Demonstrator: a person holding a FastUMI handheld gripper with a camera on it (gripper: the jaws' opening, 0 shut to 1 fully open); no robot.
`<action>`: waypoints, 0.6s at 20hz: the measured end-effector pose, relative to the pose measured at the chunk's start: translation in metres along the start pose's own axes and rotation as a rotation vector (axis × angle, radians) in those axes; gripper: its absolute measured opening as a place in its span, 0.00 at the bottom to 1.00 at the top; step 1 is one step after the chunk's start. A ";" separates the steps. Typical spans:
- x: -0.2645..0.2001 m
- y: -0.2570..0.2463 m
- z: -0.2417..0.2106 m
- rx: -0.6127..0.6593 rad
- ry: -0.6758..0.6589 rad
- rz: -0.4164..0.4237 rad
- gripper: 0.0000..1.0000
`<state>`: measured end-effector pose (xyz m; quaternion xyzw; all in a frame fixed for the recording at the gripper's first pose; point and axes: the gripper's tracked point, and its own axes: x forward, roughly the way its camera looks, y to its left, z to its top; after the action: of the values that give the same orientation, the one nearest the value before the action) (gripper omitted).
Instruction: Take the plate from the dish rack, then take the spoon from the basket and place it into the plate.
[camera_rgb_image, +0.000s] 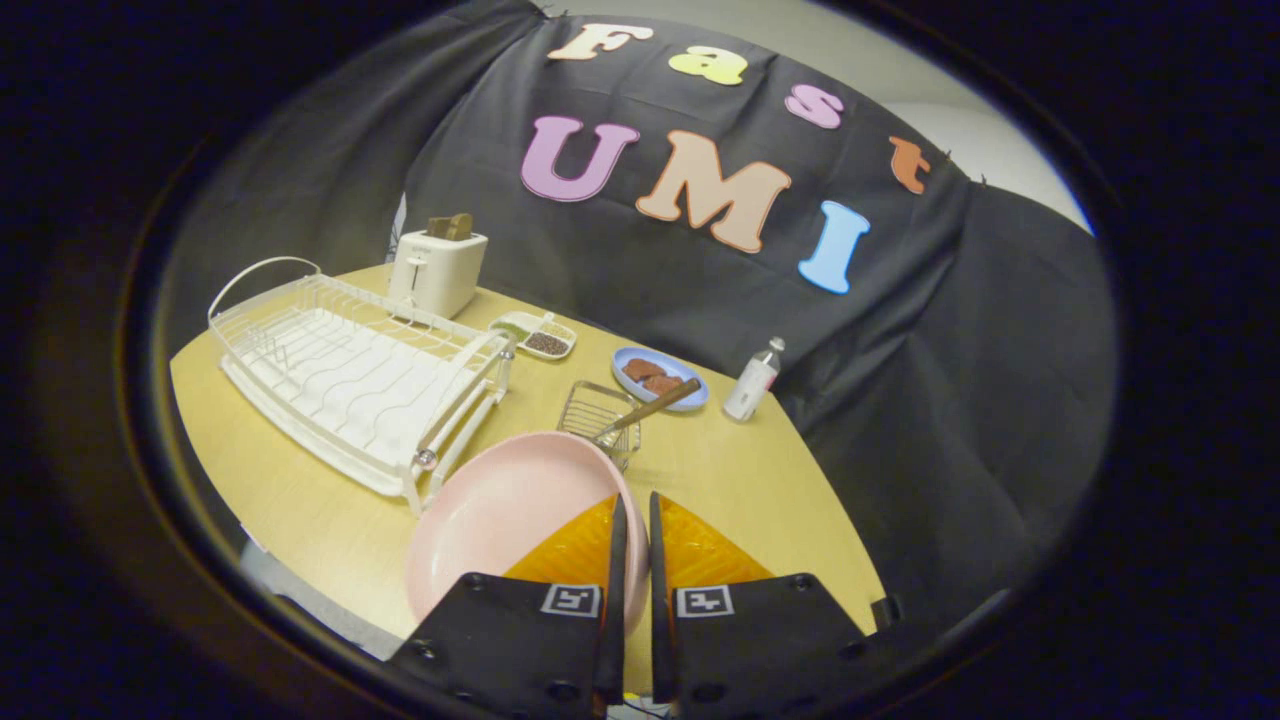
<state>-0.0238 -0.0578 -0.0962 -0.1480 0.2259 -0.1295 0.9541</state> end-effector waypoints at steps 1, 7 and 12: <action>0.004 -0.004 -0.008 0.009 0.008 -0.001 0.14; 0.029 -0.008 -0.057 0.092 0.071 0.033 0.07; 0.045 0.008 -0.098 0.097 0.169 0.082 0.07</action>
<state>-0.0290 -0.0860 -0.2002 -0.0808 0.3049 -0.1131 0.9422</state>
